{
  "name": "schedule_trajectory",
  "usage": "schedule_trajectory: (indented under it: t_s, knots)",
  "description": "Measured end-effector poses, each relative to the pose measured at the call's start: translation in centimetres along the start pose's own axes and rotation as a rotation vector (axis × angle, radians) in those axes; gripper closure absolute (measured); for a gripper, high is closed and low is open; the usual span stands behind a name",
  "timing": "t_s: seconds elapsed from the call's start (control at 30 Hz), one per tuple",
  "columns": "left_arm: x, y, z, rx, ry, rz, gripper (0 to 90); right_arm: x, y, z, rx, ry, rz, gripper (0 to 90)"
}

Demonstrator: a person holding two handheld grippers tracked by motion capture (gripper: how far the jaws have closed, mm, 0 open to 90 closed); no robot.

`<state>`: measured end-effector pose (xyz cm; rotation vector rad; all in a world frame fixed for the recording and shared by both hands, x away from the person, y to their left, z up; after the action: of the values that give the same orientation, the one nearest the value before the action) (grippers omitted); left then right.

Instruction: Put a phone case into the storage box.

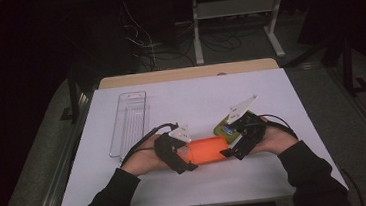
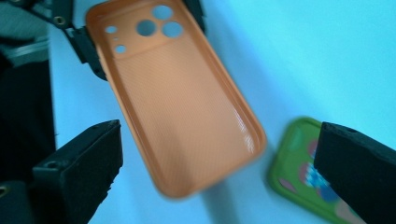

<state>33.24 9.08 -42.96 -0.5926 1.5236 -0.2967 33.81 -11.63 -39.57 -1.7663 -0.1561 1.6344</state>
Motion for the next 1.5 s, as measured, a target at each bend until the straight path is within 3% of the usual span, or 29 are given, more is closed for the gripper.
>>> schedule_trajectory:
  t_s: [0.07, 0.13, 0.17, 0.2, 0.23, 0.27, 0.33, 0.37, 0.4, 0.43, 0.53, 0.63, 0.7, 0.77, 0.8, 1.07, 1.4, 1.5]
  knots:
    - [0.1, 0.1, 0.2, -0.031, -0.03, 0.011, 15.7, -0.2, 0.6, -0.6, 0.043, 0.037, -0.01, 0.3]
    - [0.1, 0.1, 0.2, -0.048, -0.039, 0.013, 15.7, -0.2, 1.1, -0.9, 0.119, 0.055, -0.028, 0.3]
    - [0.4, 0.2, 0.3, -0.074, -0.071, 0.034, 15.7, -0.1, 1.5, -1.2, 0.134, 0.069, -0.03, 0.3]
    - [0.4, 0.2, 0.3, -0.074, -0.071, 0.034, 15.7, -0.1, 1.5, -1.2, 0.134, 0.069, -0.03, 0.3]
    - [0.7, 0.3, 0.3, -0.103, -0.109, 0.058, 15.7, 0.2, 2.0, -1.5, 0.175, 0.091, -0.031, 0.3]
    - [0.7, 0.3, 0.3, -0.103, -0.109, 0.058, 15.7, 0.2, 2.0, -1.5, 0.175, 0.091, -0.031, 0.3]
    - [0.7, 0.4, 0.6, -0.14, -0.142, 0.077, 15.7, 0.7, 2.8, -1.6, 0.226, 0.11, -0.029, 0.2]
    - [0.7, 0.3, 0.7, -0.166, -0.155, 0.059, 15.7, 0.8, 2.9, -1.6, 0.242, 0.108, -0.033, 0.2]
    - [0.7, 0.3, 0.7, -0.166, -0.155, 0.059, 15.7, 0.8, 2.9, -1.6, 0.242, 0.108, -0.033, 0.2]
    - [0.6, 0.3, 0.9, -0.212, -0.174, 0.044, 15.7, 1.0, 3.2, -1.5, 0.274, 0.121, -0.047, 0.2]
    - [0.6, 0.3, 1.1, -0.232, -0.196, 0.028, 15.7, 1.2, 3.5, -1.3, 0.301, 0.123, -0.056, 0.3]
    - [0.6, 0.6, 1.4, -0.309, -0.226, -0.001, 15.7, 1.6, 4.1, -1.3, 0.364, 0.12, -0.096, 0.3]
    - [0.6, 0.7, 1.5, -0.316, -0.212, 0.002, 15.7, 1.8, 4.4, -1.1, 0.378, 0.113, -0.098, 0.4]
    - [0.6, 0.8, 1.5, -0.313, -0.214, 0.004, 15.7, 2.2, 4.6, -0.8, 0.377, 0.168, -0.124, 2.1]
    - [0.6, 0.8, 1.6, -0.31, -0.218, 0.008, 15.7, 2.3, 4.7, -0.6, 0.389, 0.174, -0.127, 1.2]
    - [0.3, 0.8, 1.5, -0.323, -0.221, 0.003, 15.7, 3.2, 4.7, -0.5, 0.411, 0.178, -0.134, 0.4]
    - [0.0, 0.8, 1.5, -0.328, -0.206, -0.002, 15.7, 3.5, 4.2, -0.5, 0.391, 0.172, -0.157, 0.5]
    - [0.0, 0.8, 1.5, -0.328, -0.205, -0.003, 15.7, 3.5, 4.0, -0.4, 0.355, 0.188, -0.152, 0.6]
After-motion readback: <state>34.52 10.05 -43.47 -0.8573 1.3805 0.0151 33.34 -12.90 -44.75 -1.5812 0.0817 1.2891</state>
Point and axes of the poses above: each handheld gripper's, and its own axes: x roughly forward along the jaws, y roughly out of its underside, z roughly to its left, the point moved 4 cm from there along x, roughly forward along the jaws, and after that the axes turned 6 degrees about z, right-handed, at the moved point
